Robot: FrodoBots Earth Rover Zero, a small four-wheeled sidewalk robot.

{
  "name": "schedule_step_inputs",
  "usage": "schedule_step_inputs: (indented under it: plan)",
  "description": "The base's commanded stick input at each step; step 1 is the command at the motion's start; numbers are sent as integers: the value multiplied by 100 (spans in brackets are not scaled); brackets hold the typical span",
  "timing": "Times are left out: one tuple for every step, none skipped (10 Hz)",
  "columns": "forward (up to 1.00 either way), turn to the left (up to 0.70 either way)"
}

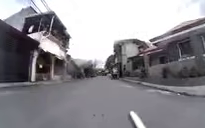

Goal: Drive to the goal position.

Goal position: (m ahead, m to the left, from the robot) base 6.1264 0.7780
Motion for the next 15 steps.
schedule_step_inputs:
  plan:
    - [85, -2]
    - [85, -2]
    - [85, -2]
    - [85, -2]
    - [85, -2]
    - [85, -2]
    - [85, -2]
    - [85, -4]
    - [85, -10]
    - [85, -17]
    - [85, -23]
    - [85, -30]
    - [85, -34]
    - [85, -34]
    - [85, -34]
